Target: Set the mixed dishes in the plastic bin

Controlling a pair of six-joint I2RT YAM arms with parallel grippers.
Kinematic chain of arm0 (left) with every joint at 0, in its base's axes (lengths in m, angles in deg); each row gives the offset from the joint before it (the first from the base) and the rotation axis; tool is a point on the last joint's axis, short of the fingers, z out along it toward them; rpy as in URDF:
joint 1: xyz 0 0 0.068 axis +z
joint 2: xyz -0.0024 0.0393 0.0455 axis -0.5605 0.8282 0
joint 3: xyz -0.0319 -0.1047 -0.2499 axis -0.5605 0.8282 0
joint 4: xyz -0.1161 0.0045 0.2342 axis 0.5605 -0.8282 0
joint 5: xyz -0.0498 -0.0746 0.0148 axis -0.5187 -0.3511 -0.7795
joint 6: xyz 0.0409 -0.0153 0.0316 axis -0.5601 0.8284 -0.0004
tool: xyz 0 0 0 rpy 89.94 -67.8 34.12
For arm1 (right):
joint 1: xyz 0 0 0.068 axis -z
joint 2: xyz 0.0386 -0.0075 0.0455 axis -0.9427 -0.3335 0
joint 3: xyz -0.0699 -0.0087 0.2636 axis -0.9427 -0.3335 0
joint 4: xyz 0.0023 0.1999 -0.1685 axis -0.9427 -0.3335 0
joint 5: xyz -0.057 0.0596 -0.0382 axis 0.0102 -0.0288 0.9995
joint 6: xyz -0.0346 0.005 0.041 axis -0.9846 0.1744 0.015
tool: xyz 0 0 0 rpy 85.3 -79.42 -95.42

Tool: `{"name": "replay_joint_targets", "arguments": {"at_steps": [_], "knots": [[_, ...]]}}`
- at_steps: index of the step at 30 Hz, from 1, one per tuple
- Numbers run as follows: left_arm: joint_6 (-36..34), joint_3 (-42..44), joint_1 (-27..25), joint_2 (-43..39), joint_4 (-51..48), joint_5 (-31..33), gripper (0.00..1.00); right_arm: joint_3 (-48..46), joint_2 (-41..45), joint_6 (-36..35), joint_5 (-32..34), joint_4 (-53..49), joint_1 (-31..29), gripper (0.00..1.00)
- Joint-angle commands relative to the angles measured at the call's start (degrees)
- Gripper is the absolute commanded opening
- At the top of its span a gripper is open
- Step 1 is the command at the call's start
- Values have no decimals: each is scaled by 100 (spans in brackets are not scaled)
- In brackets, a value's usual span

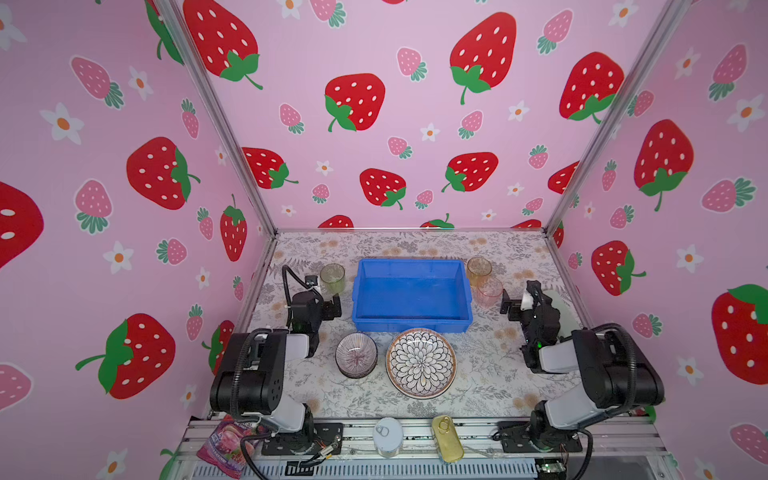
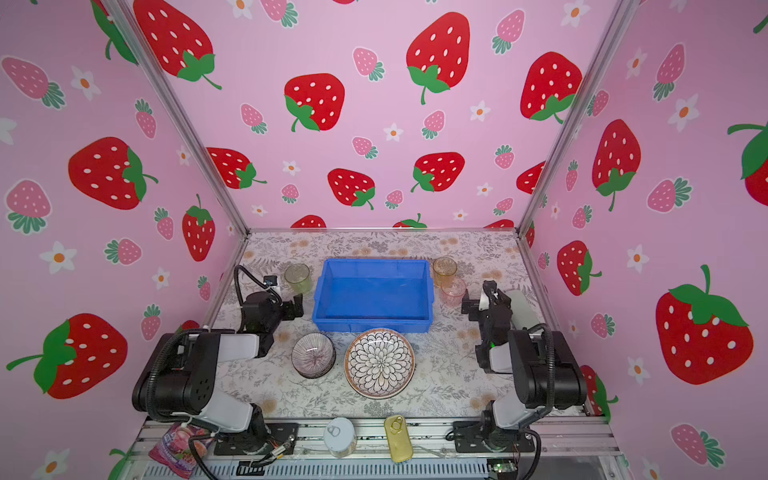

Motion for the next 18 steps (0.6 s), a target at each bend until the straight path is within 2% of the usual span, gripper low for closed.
{"name": "replay_joint_targets", "arguments": {"at_steps": [1, 18], "knots": [[-55, -120, 14, -7, 79, -37, 99, 75, -29, -93, -30, 64, -30, 99], [-54, -120, 22, -10, 81, -37, 99, 75, -33, -99, 5, 65, -45, 99]]}}
